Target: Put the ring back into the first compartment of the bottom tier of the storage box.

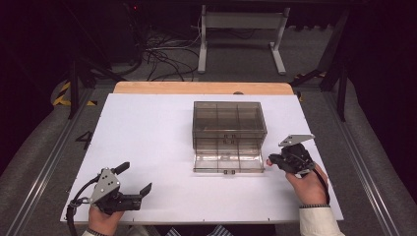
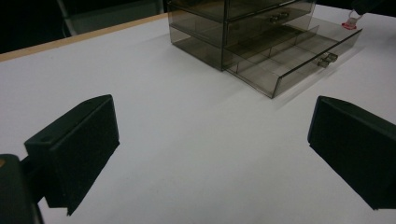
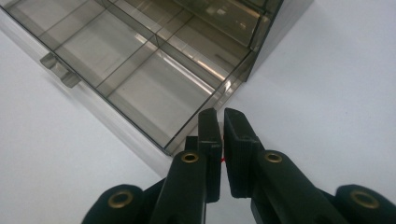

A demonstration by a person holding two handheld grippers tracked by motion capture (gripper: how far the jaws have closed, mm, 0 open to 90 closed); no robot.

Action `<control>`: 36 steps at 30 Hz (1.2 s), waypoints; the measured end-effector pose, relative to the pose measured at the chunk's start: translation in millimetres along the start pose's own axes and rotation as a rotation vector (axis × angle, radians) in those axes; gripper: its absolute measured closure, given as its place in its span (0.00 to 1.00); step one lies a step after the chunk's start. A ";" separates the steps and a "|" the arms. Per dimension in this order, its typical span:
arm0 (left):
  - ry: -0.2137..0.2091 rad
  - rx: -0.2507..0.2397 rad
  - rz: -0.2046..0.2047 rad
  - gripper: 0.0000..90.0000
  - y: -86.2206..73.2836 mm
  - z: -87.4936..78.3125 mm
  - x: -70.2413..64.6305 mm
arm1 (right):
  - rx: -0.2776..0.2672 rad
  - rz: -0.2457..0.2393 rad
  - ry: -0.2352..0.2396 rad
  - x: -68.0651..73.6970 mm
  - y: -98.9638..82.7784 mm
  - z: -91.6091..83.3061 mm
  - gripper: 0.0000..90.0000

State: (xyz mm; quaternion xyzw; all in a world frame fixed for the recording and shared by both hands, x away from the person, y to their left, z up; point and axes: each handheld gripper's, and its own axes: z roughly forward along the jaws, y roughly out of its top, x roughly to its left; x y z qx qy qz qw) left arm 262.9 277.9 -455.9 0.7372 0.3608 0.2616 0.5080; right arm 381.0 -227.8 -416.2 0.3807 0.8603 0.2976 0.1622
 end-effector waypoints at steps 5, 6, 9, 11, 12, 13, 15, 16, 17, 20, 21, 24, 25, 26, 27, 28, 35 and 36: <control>0.000 0.000 0.001 0.03 0.0 0.1 -0.1 | -0.025 -0.012 -0.005 3.6 3.6 -5.2 0.96; 0.000 0.000 0.000 0.03 0.0 0.0 0.0 | -0.029 -0.016 -0.008 4.1 4.0 -5.6 0.96; 0.000 0.000 0.000 0.03 0.0 0.0 -0.1 | -0.033 -0.020 -0.006 4.9 4.7 -6.5 0.96; -0.001 0.001 0.004 0.03 0.0 0.1 0.0 | -0.034 -0.020 -0.007 5.2 4.9 -6.8 0.96; -0.001 0.001 0.005 0.03 0.0 0.1 0.1 | -0.033 -0.021 -0.007 5.4 5.1 -7.1 0.96; -0.001 0.001 0.005 0.03 0.0 0.1 0.1 | -0.036 -0.020 -0.009 5.7 5.4 -7.4 0.96; 0.000 0.001 0.001 0.03 0.0 0.2 0.0 | -0.046 -0.020 -0.005 6.9 6.7 -8.1 0.96; 0.000 0.002 0.004 0.03 0.1 0.2 0.2 | -0.049 -0.026 -0.001 7.8 7.7 -8.4 0.96; 0.000 0.002 0.005 0.03 0.1 0.2 0.1 | -0.054 -0.027 -0.002 9.4 8.8 -8.3 0.96; 0.000 0.001 0.005 0.03 0.1 0.1 0.0 | -0.059 -0.043 0.001 13.2 12.5 -7.8 0.96; 0.000 0.001 0.005 0.03 0.1 0.1 0.1 | -0.060 -0.044 0.004 14.5 13.6 -7.5 0.96; 0.001 0.001 0.004 0.03 0.0 0.1 0.2 | -0.065 -0.053 0.004 16.7 16.1 -6.8 0.96; 0.001 0.001 0.002 0.03 0.0 0.1 0.0 | -0.067 -0.061 0.009 18.9 18.8 -6.8 0.96; 0.000 0.001 0.005 0.03 0.0 0.2 0.2 | -0.073 -0.063 0.013 20.3 20.4 -6.6 0.96; 0.001 0.002 0.005 0.03 0.0 0.2 0.1 | -0.076 -0.066 0.018 21.6 22.0 -6.5 0.96; 0.001 0.002 0.005 0.03 0.0 0.2 0.1 | -0.080 -0.072 0.020 23.1 23.7 -6.4 0.96; 0.001 0.001 0.005 0.03 0.0 0.0 0.2 | -0.093 -0.098 0.033 32.0 33.4 -4.3 0.96; 0.001 0.001 0.005 0.03 0.0 0.0 0.2 | -0.091 -0.097 0.035 33.2 34.3 -4.1 0.96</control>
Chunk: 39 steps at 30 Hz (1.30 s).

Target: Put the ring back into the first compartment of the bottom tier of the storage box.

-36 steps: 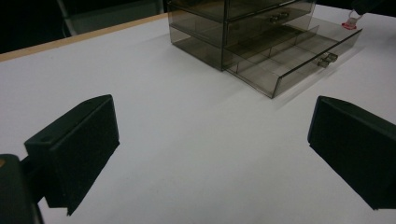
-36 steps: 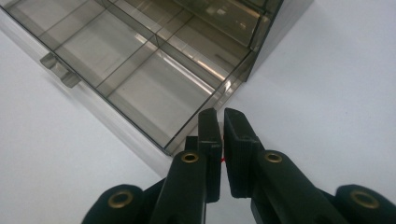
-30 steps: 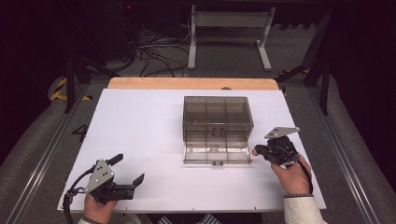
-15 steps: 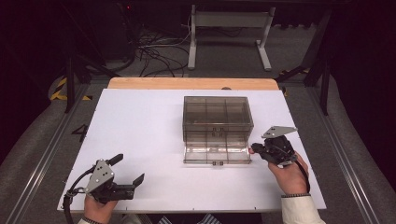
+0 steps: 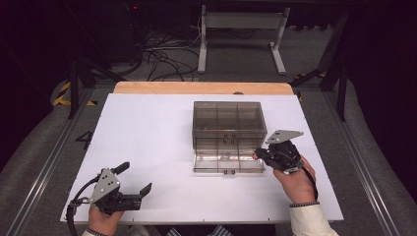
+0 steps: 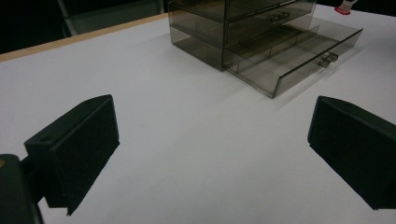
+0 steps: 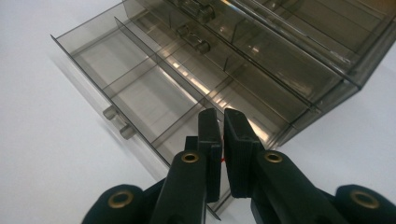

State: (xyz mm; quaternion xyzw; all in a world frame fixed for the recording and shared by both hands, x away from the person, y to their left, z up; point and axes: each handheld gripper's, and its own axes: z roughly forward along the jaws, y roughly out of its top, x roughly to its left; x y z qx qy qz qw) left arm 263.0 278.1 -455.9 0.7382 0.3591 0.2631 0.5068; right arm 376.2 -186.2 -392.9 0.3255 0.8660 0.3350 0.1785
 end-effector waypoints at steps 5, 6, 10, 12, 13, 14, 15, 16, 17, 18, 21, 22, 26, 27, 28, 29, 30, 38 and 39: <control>0.000 0.001 -0.003 0.03 -0.1 0.2 -0.1 | -0.008 -0.011 0.009 2.7 3.5 1.6 0.96; 0.000 0.002 0.000 0.03 0.0 0.4 -0.1 | -0.013 -0.013 0.015 4.5 5.8 2.2 0.96; 0.000 0.002 -0.002 0.03 0.0 0.6 -0.6 | -0.025 -0.032 0.029 9.7 14.2 3.7 0.96; -0.001 0.002 0.001 0.03 0.0 0.5 -0.2 | -0.029 -0.035 0.032 11.7 16.3 4.3 0.96; 0.001 0.001 -0.002 0.03 -0.1 0.2 0.0 | -0.029 -0.050 0.036 15.3 19.5 6.1 0.96; 0.000 0.001 -0.002 0.03 -0.1 0.2 0.2 | -0.030 -0.049 0.040 17.1 20.4 7.2 0.96; 0.000 0.001 -0.002 0.03 -0.1 0.2 0.2 | -0.027 -0.057 0.042 18.0 21.0 8.3 0.96; -0.001 0.002 -0.002 0.03 -0.1 0.1 0.1 | -0.024 -0.055 0.041 18.8 21.5 9.0 0.96; -0.001 0.003 -0.001 0.03 -0.2 0.1 0.0 | -0.022 -0.059 0.045 19.3 21.7 9.7 0.96; -0.001 0.003 -0.001 0.03 -0.2 0.1 0.0 | -0.022 -0.059 0.045 19.3 21.7 9.7 0.96; 0.001 0.001 -0.003 0.03 -0.1 0.2 0.2 | -0.028 -0.058 0.048 20.9 22.7 10.9 0.96; 0.001 0.001 -0.003 0.03 -0.1 0.2 0.2 | -0.030 -0.062 0.048 21.2 23.1 11.1 0.96; 0.000 0.003 -0.002 0.03 -0.1 1.2 -0.6 | -0.031 -0.072 0.056 24.4 24.8 13.5 0.96; 0.000 0.003 -0.002 0.03 -0.1 1.2 -0.6 | -0.031 -0.072 0.056 24.4 24.8 13.5 0.96; 0.000 0.005 -0.003 0.03 -0.1 1.1 -0.3 | -0.035 -0.076 0.059 27.3 25.3 15.4 0.96; 0.000 0.005 -0.003 0.03 -0.1 1.1 -0.3 | -0.035 -0.076 0.059 27.3 25.3 15.4 0.96; -0.001 0.004 -0.001 0.03 -0.1 0.9 0.1 | -0.040 -0.082 0.060 30.0 26.1 18.1 0.96; -0.001 0.005 -0.002 0.03 -0.2 1.1 0.1 | -0.049 -0.094 0.090 42.1 30.2 33.1 0.96; -0.001 0.005 -0.002 0.03 -0.2 1.1 0.1 | -0.047 -0.096 0.095 43.8 31.1 35.3 0.96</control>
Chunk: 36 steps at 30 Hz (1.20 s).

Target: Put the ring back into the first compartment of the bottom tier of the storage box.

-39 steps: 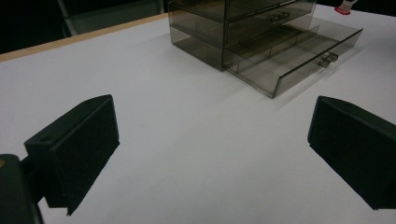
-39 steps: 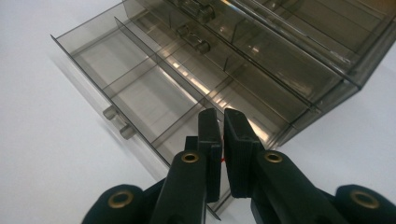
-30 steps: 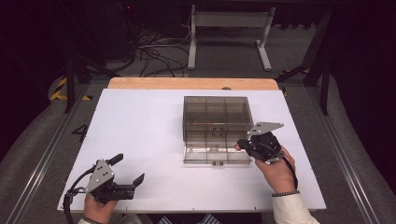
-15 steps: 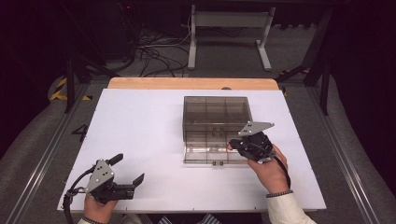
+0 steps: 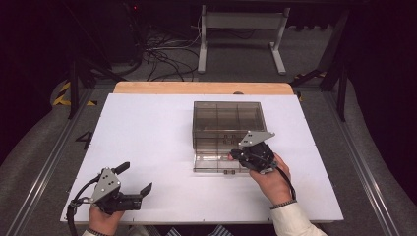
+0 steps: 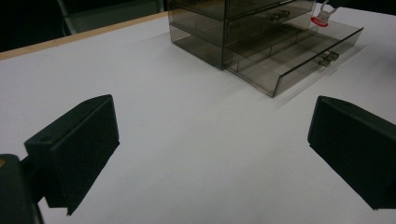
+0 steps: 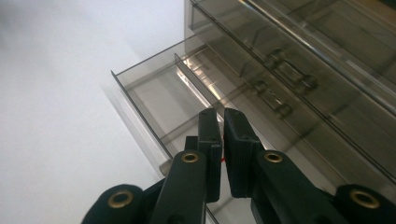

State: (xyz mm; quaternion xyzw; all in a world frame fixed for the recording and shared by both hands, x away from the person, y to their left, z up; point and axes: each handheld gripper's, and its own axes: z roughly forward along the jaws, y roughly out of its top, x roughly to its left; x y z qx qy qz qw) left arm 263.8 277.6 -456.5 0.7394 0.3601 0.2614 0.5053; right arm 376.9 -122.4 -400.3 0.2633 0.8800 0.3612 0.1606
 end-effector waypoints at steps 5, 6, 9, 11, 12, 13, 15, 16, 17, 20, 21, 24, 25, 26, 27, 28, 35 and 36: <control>0.000 0.000 0.000 0.03 0.0 -0.2 0.0 | 0.007 -0.019 0.021 5.7 4.2 11.8 0.96; 0.000 0.000 0.000 0.03 0.0 -0.2 0.0 | 0.001 -0.011 0.019 7.1 5.1 14.2 0.96; 0.000 -0.001 0.000 0.03 0.0 -0.4 0.1 | 0.001 -0.020 0.025 9.9 7.2 19.9 0.96; 0.001 -0.003 -0.002 0.03 -0.1 -0.6 -0.1 | 0.002 -0.025 0.032 10.9 8.4 22.5 0.96; 0.000 -0.003 -0.002 0.03 -0.1 -0.5 0.0 | -0.001 -0.020 0.035 11.5 9.1 23.8 0.96; -0.001 -0.003 -0.002 0.03 -0.1 -0.4 0.0 | 0.002 -0.023 0.042 12.1 9.8 24.7 0.96; -0.002 -0.002 0.001 0.03 -0.1 -0.4 0.1 | -0.002 -0.022 0.043 14.0 11.3 27.1 0.96; -0.001 -0.002 0.001 0.03 -0.1 -0.4 0.0 | 0.000 -0.027 0.046 14.4 11.9 28.0 0.96; -0.001 -0.002 0.001 0.03 -0.1 -0.4 0.0 | -0.002 -0.023 0.045 15.3 12.5 29.2 0.96; -0.002 -0.001 0.001 0.03 -0.1 -0.4 0.0 | -0.002 -0.034 0.052 16.7 14.3 32.4 0.96; -0.002 -0.002 0.002 0.03 -0.1 -0.4 0.1 | 0.002 -0.034 0.057 17.7 14.7 33.5 0.96; -0.003 -0.001 0.002 0.03 0.0 -0.6 0.1 | 0.002 -0.030 0.057 19.6 16.6 36.5 0.96; -0.003 -0.001 0.002 0.03 -0.1 -0.6 0.1 | 0.001 -0.033 0.060 19.9 17.2 37.7 0.96; -0.003 -0.001 0.002 0.03 -0.1 -0.6 0.1 | -0.003 -0.035 0.063 20.4 17.7 39.0 0.96; -0.003 -0.001 0.003 0.03 -0.1 -0.6 0.0 | 0.000 -0.032 0.063 21.0 18.4 40.0 0.96; -0.003 -0.001 0.003 0.03 -0.1 -0.6 0.0 | 0.000 -0.039 0.066 21.1 19.1 41.2 0.96; -0.004 0.000 0.004 0.03 -0.1 -0.6 0.0 | -0.007 -0.038 0.081 27.4 24.7 50.6 0.96; -0.004 -0.002 0.000 0.03 -0.3 -0.4 -0.1 | -0.006 -0.038 0.082 27.9 25.3 51.6 0.96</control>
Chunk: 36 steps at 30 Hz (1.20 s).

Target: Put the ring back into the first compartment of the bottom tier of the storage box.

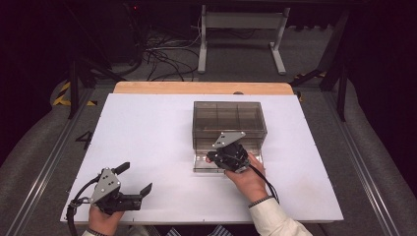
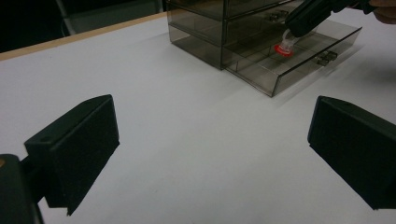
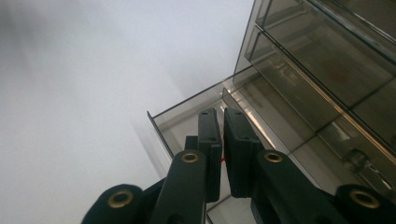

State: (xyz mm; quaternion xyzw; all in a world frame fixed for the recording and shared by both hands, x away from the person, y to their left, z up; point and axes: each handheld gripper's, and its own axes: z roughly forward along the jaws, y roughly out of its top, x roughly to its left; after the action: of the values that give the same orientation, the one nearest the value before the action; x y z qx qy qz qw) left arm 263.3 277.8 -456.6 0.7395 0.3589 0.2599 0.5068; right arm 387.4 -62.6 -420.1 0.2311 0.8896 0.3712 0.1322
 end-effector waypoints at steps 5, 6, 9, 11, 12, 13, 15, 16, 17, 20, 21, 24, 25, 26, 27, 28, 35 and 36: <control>-0.001 0.000 0.000 0.03 0.0 -0.2 0.0 | 0.002 -0.002 0.002 1.6 0.7 3.1 0.96; -0.001 0.000 0.001 0.03 0.0 -0.2 0.1 | 0.003 -0.004 0.002 1.4 0.5 3.3 0.96; 0.000 0.001 0.001 0.03 0.0 -0.1 0.0 | 0.008 0.001 0.006 1.0 0.0 4.6 0.96; 0.000 0.001 0.001 0.03 0.1 0.0 -0.1 | 0.013 0.006 0.006 1.4 -0.6 6.9 0.96; 0.003 -0.001 0.005 0.03 0.1 0.1 0.0 | 0.015 0.002 0.009 1.3 -1.1 8.6 0.96; 0.003 -0.001 0.005 0.03 0.1 0.1 0.0 | 0.020 0.000 0.006 1.4 -1.5 10.1 0.96; 0.001 0.001 0.002 0.03 0.1 0.0 0.0 | 0.027 0.007 0.007 1.7 -2.2 13.3 0.96; 0.001 0.001 0.002 0.03 0.1 0.0 0.0 | 0.027 0.007 0.007 1.7 -2.2 13.3 0.96; 0.002 0.000 0.001 0.03 0.0 0.1 0.0 | 0.032 0.005 0.006 1.1 -3.0 15.8 0.95; 0.002 0.000 0.001 0.03 -0.1 0.0 0.1 | 0.041 0.015 0.007 0.3 -3.7 17.8 0.92; 0.001 0.000 -0.004 0.03 -0.2 0.0 -0.2 | 0.028 0.020 0.016 -0.6 -4.6 17.6 0.84; 0.001 0.001 -0.001 0.03 -0.1 0.1 0.4 | 0.009 0.019 0.015 -1.2 -4.3 13.7 0.81; 0.001 0.002 0.004 0.03 0.0 0.4 0.7 | 0.003 0.020 0.012 -1.4 -4.2 12.4 0.81; 0.001 0.003 0.004 0.03 0.1 0.5 0.7 | 0.000 0.016 0.013 -1.9 -4.1 11.1 0.81; 0.002 0.002 0.001 0.03 0.1 0.6 0.3 | -0.003 0.017 0.012 -2.0 -4.0 10.0 0.81; 0.002 0.002 0.001 0.03 0.1 0.6 0.3 | -0.008 0.020 0.012 -1.9 -4.0 9.0 0.82; -0.001 0.004 0.001 0.03 0.1 1.4 -0.1 | -0.017 0.004 0.013 -0.4 -3.1 -2.5 0.99; -0.001 0.004 0.001 0.03 0.1 1.4 -0.1 | -0.019 0.000 0.015 -0.4 -3.0 -4.1 1.00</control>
State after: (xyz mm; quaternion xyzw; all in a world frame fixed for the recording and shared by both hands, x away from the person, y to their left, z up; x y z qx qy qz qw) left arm 264.3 276.9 -457.1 0.7407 0.3589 0.2592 0.5053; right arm 385.1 -67.1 -419.4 0.2269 0.8869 0.3814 0.1278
